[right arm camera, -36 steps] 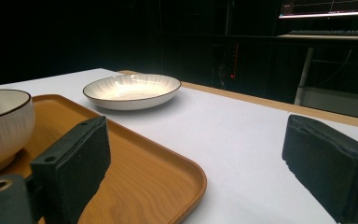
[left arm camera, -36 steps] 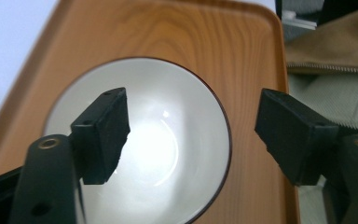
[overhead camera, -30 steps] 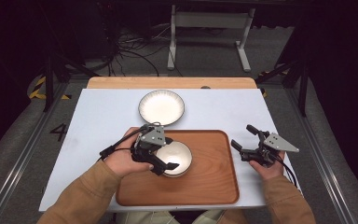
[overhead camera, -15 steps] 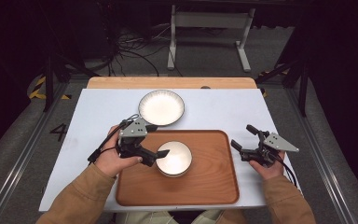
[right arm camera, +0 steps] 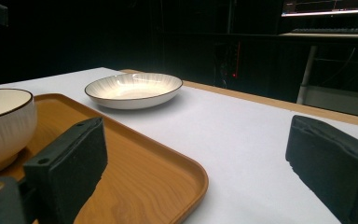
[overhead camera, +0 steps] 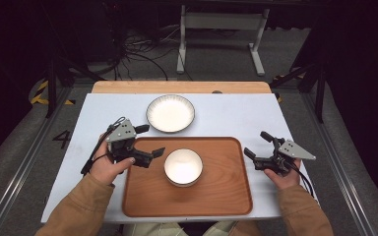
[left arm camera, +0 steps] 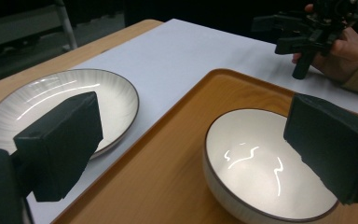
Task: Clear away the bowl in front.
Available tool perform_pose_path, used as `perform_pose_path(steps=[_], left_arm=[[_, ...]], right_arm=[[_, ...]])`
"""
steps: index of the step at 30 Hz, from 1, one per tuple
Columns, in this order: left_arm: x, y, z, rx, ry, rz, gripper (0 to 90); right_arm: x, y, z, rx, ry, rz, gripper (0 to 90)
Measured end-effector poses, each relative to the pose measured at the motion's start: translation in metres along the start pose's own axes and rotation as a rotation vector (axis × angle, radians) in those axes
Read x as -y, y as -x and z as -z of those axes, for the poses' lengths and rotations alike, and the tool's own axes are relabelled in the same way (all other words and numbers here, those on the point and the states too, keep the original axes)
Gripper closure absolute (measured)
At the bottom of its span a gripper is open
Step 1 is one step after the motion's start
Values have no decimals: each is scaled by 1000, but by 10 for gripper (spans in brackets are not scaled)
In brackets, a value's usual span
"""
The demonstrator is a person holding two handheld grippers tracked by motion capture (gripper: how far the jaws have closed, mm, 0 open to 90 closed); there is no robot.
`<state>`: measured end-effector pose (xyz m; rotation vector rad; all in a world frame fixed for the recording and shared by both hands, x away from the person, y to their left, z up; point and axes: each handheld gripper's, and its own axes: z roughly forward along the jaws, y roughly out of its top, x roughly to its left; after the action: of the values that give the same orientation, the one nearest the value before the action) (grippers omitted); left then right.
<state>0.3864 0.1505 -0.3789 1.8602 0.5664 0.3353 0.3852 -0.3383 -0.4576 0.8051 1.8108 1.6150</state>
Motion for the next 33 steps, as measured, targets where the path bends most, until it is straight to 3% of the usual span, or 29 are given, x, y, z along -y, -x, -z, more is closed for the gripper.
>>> perform_pose_path(steps=[5, 16, 23, 31, 33], left_arm=[[11, -9, 8, -42, 63, 33, 49], [35, -29, 22, -113, 62, 90, 44], [49, -36, 33, -155, 103, 110, 44], [62, -41, 37, -164, 111, 133, 44], [70, -43, 38, -180, 131, 140, 44]], right_arm=[[0, 1, 0, -4, -1, -1, 51], [-1, 0, -1, -8, -17, 4, 47], [-1, 1, -1, -11, -18, 0, 47], [-1, 1, -2, -18, -18, 1, 46], [-1, 1, -2, -24, -19, 1, 46]])
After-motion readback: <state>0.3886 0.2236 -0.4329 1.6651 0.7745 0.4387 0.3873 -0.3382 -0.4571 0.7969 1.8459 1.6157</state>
